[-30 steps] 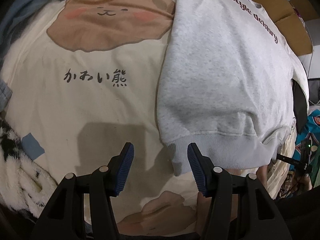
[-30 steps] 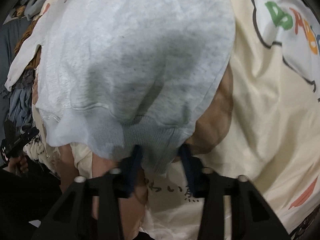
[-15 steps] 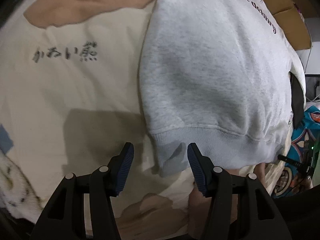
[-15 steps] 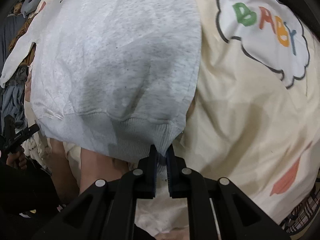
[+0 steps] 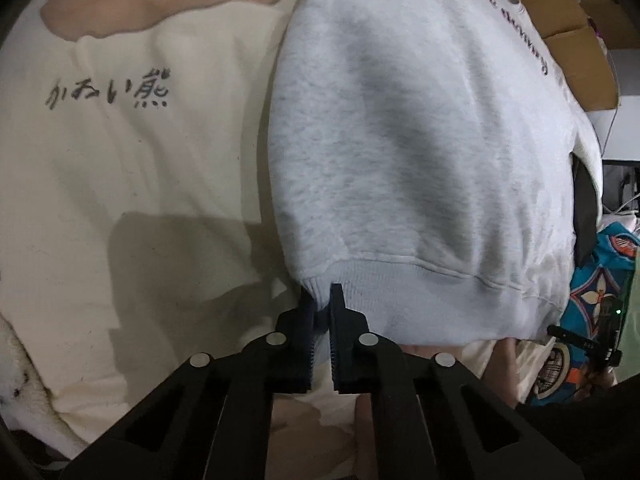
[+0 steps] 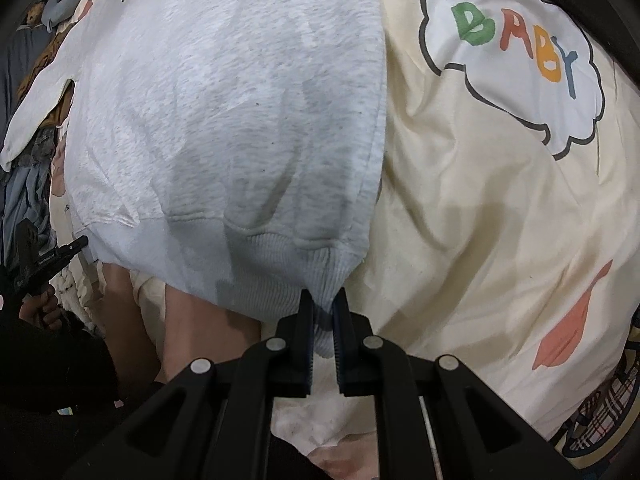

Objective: Fold clothes

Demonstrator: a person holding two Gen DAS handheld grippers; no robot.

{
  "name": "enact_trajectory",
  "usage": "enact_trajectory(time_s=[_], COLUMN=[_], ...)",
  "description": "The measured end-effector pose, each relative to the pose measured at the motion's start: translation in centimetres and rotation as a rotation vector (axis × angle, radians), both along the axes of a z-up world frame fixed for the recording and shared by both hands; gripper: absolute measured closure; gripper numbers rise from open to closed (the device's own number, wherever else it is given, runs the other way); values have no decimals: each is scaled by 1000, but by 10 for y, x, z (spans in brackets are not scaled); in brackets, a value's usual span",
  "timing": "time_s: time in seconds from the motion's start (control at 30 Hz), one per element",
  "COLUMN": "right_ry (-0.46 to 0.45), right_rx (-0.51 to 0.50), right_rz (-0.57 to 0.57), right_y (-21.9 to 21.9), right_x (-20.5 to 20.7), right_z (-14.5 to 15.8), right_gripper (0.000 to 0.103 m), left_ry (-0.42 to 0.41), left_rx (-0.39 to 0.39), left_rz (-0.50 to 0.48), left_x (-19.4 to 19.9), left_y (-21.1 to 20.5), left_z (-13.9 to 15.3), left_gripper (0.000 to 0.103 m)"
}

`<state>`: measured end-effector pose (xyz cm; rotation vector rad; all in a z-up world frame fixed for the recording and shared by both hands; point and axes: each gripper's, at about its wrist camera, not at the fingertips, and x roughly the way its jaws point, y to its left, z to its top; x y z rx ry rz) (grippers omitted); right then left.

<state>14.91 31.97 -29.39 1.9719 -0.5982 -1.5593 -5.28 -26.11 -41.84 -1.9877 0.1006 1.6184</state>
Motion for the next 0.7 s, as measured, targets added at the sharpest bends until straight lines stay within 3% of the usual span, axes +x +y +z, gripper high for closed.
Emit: enact_trajectory(time_s=[0.33, 0.5, 0.7], right_ry=[-30, -31, -44], right_rx=[-48, -53, -11], right_rz=[-13, 9, 22], right_y=[16, 26, 9], right_x=[8, 13, 17], right_z=[19, 21, 3], right_gripper=[96, 96, 96], left_ry=[2, -6, -11], left_rx=[2, -9, -48], left_rz=[-60, -80, -97], left_x=[-1, -25, -19], left_y=[-16, -16, 1], left_z=[62, 57, 36], left_gripper=[99, 99, 99])
